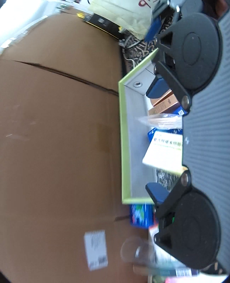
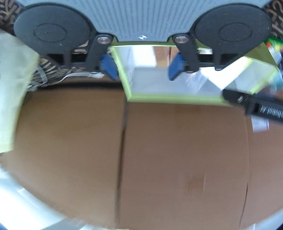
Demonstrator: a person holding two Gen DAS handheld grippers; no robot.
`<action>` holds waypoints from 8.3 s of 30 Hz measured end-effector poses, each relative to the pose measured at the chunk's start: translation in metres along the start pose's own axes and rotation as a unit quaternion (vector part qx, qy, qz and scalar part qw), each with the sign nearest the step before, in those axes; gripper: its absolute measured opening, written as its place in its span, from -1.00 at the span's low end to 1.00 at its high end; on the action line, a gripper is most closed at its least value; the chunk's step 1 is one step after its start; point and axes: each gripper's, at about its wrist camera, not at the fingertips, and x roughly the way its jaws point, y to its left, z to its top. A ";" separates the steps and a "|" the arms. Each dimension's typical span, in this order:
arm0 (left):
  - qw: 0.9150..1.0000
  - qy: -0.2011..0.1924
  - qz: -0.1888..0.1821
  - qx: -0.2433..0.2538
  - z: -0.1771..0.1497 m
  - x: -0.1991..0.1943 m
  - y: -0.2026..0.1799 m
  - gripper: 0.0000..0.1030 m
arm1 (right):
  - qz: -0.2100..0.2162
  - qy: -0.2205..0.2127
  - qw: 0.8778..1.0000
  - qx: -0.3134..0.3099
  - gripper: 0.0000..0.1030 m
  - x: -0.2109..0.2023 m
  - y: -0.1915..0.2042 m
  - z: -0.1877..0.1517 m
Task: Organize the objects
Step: 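Carry both items into the lime-green box and open both grippers, then grasp the green-red box with the right gripper while the left grasps a glove, then lift the pink-cuffed glove with the left gripper toward the lime-green box, then lower the glove into the lime-green box with the left gripper while the right drops the green-red box in, then grasp the second white glove with the left gripper while the right grasps the metal file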
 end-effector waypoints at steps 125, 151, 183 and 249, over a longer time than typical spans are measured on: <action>0.996 0.017 -0.013 0.082 -0.037 -0.146 0.056 -0.71 | 0.158 0.043 0.987 -0.005 0.26 -0.106 0.110 -0.024; 0.998 0.024 0.002 0.063 0.028 0.037 -0.023 0.94 | 0.030 0.045 0.997 0.047 0.42 0.054 0.005 -0.007; 0.991 0.034 0.121 -0.054 -0.085 -0.147 0.110 1.00 | 0.190 0.035 0.981 0.033 0.75 -0.092 0.131 -0.051; 0.988 0.070 0.118 0.077 -0.118 -0.168 0.157 0.71 | 0.257 0.134 0.952 -0.095 -0.02 -0.108 0.198 -0.045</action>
